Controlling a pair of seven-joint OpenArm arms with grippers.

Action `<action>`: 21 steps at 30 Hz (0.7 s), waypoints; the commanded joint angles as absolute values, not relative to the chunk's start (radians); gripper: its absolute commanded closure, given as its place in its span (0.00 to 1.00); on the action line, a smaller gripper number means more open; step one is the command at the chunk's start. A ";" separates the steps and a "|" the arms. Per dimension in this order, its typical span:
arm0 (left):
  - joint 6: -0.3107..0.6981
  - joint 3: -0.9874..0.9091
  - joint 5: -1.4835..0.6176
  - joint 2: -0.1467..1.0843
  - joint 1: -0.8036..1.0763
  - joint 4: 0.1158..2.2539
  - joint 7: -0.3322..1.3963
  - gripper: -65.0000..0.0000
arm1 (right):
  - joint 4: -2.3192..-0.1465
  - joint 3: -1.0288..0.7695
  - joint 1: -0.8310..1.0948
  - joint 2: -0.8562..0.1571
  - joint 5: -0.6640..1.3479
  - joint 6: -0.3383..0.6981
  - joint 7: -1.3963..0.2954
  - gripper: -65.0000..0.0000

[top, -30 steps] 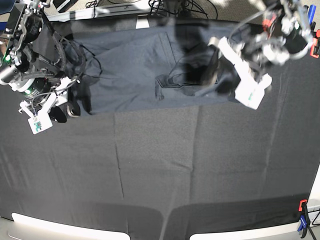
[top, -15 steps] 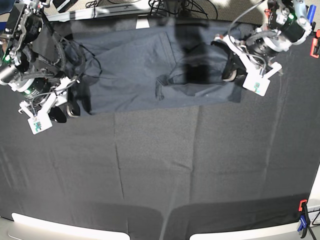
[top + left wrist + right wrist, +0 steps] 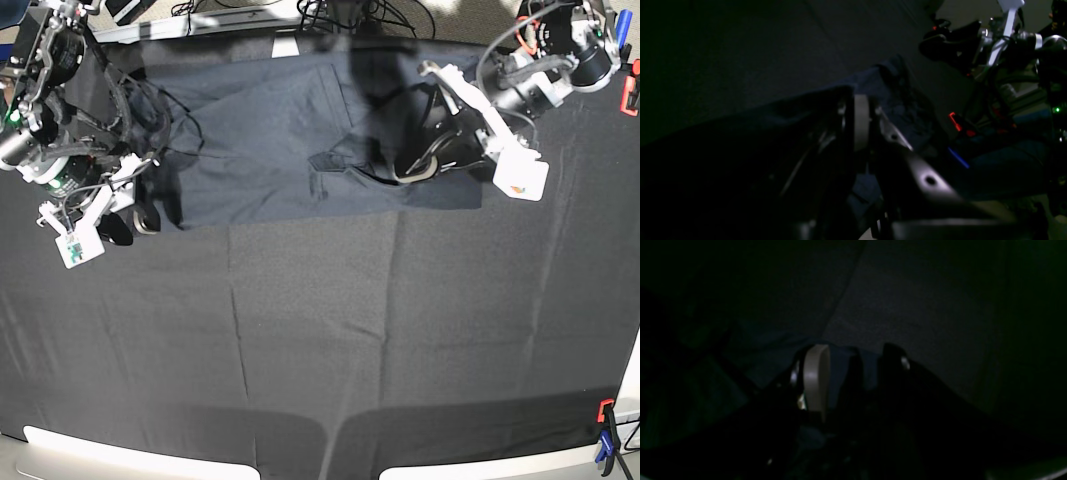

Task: Layout the t-shirt on the table in an organized manner, then fold the t-shirt properly
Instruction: 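Grasp the strip's end with the left gripper and fold it toward the middle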

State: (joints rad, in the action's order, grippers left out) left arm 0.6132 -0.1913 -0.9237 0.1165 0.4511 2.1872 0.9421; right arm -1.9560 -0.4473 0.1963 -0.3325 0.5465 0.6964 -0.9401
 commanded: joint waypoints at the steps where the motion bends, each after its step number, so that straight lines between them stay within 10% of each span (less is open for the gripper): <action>1: 0.622 -0.194 -0.952 0.119 0.449 2.206 0.920 1.00 | -1.972 -0.452 0.183 -0.347 0.558 0.698 -0.920 0.61; 8: 0.622 -0.119 -0.950 0.119 0.449 2.206 0.980 0.61 | -1.972 -0.452 0.183 -0.347 0.558 0.698 -0.920 0.61; 21: 0.621 -0.091 -0.573 0.120 0.417 2.205 0.945 0.60 | -1.972 -0.452 0.183 -0.347 0.666 0.698 -0.940 0.61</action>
State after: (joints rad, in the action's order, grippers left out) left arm 0.6159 -0.0906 -0.5522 0.1169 0.4183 2.1872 0.9714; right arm -1.9560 -0.4473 0.1963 -0.3325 0.6430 0.6964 -0.9546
